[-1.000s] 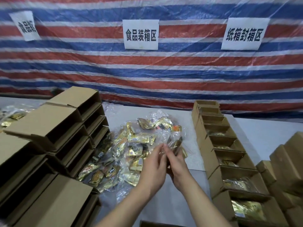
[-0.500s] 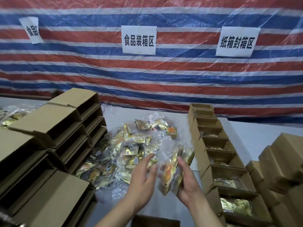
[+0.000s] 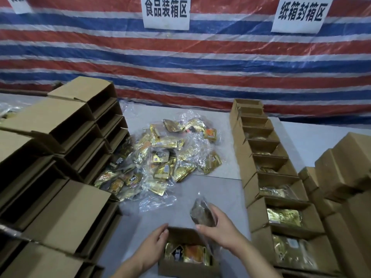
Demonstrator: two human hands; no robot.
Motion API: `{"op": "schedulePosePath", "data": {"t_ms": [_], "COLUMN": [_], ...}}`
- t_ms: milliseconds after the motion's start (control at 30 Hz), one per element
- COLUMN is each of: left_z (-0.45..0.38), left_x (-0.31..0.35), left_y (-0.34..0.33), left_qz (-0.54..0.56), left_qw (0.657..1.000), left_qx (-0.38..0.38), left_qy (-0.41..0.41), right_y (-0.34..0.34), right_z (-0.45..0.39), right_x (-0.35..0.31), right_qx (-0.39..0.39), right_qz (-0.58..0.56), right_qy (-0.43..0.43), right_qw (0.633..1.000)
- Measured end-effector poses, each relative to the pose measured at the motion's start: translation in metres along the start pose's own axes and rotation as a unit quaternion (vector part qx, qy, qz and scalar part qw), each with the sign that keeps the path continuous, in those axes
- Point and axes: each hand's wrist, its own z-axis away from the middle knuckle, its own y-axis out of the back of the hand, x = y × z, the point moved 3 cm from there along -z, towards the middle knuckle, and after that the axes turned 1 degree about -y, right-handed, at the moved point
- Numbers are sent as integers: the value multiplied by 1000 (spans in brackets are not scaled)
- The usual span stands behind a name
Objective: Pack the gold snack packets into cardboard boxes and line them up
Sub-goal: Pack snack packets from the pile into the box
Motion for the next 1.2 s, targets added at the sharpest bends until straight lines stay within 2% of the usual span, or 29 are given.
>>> {"op": "schedulePosePath", "data": {"t_ms": [133,267,367,467,667,733,800,867,933,1033,1200], "left_z": [0,3,6,11,11,12,12,11,10,9,7], "left_x": [2,1,-2,2,-4,-2,-2,-2,0,4,-2], "left_y": [-1,-2,-1,-1,-6,-5,-3,-3,-5,-6,-7], "left_qz": [31,53,49,64,68,69,76,82,90,82,51], "left_qw": [999,998,998,996,995,994,993,993,991,991,995], "left_qx": [-13,-20,-26,-37,-22,-20,-8,-12,-23,-19,-16], "left_qy": [-29,-29,-39,-55,-70,-81,-86,-88,-92,-100,-87], "right_y": [-24,-42,-47,-57,-85,-88,-84,-73,-64,-62,-84], "right_z": [-4,-9,-13,-20,-33,-34,-31,-28,-24,-23,-20], "right_x": [11,20,34,44,77,80,78,72,65,59,75], "right_qx": [-73,-144,-174,-183,-203,-189,-176,-172,-172,-140,-189], "right_qz": [149,306,333,372,499,483,408,360,376,445,364], "right_qy": [23,11,-42,-52,-102,-110,-122,-120,-90,-51,-218], "right_qw": [986,941,926,909,836,848,887,909,906,883,886]}}
